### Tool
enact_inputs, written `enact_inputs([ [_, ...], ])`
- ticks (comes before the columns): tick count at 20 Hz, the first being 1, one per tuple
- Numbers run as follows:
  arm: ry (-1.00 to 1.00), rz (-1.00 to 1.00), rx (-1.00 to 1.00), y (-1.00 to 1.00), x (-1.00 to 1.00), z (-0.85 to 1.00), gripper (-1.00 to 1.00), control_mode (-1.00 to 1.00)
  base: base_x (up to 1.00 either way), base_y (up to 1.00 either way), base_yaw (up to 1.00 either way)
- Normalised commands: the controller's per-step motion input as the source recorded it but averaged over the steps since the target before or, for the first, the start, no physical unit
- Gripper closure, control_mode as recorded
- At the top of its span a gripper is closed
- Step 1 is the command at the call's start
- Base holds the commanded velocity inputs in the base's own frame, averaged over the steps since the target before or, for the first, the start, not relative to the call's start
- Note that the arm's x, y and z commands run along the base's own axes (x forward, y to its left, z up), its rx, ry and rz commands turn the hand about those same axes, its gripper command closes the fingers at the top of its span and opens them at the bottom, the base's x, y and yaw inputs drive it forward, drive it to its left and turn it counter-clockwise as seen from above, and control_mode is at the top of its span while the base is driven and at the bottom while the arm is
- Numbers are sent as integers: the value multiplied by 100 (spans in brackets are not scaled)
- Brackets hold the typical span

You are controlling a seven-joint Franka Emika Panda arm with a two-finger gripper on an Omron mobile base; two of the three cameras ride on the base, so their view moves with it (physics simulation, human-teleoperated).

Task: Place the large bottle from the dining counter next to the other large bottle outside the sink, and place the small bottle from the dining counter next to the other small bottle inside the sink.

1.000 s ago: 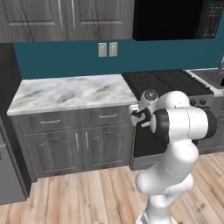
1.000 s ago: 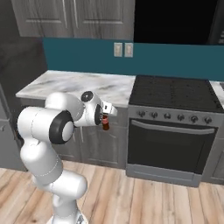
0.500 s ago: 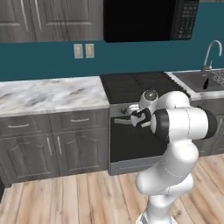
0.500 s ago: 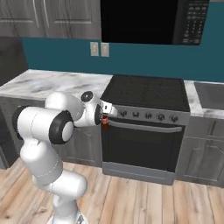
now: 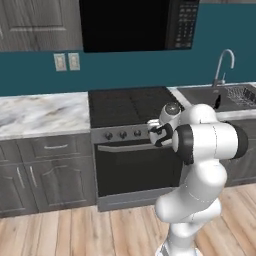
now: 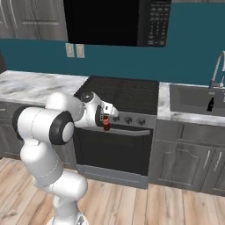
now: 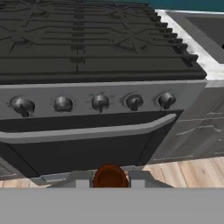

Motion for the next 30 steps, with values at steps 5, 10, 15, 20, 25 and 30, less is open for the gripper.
enact_inputs([
  [5, 0, 0, 0, 0, 0, 0, 100, 100, 30, -76, 8],
  [10, 0, 0, 0, 0, 0, 0, 100, 100, 30, -78, 9],
  [15, 0, 0, 0, 0, 0, 0, 100, 100, 34, -77, 9],
  [20, 0, 0, 0, 0, 0, 0, 100, 100, 31, -75, 9],
  [25, 0, 0, 0, 0, 0, 0, 100, 100, 27, -67, 8],
  [30, 0, 0, 0, 0, 0, 0, 100, 100, 30, -53, 5],
])
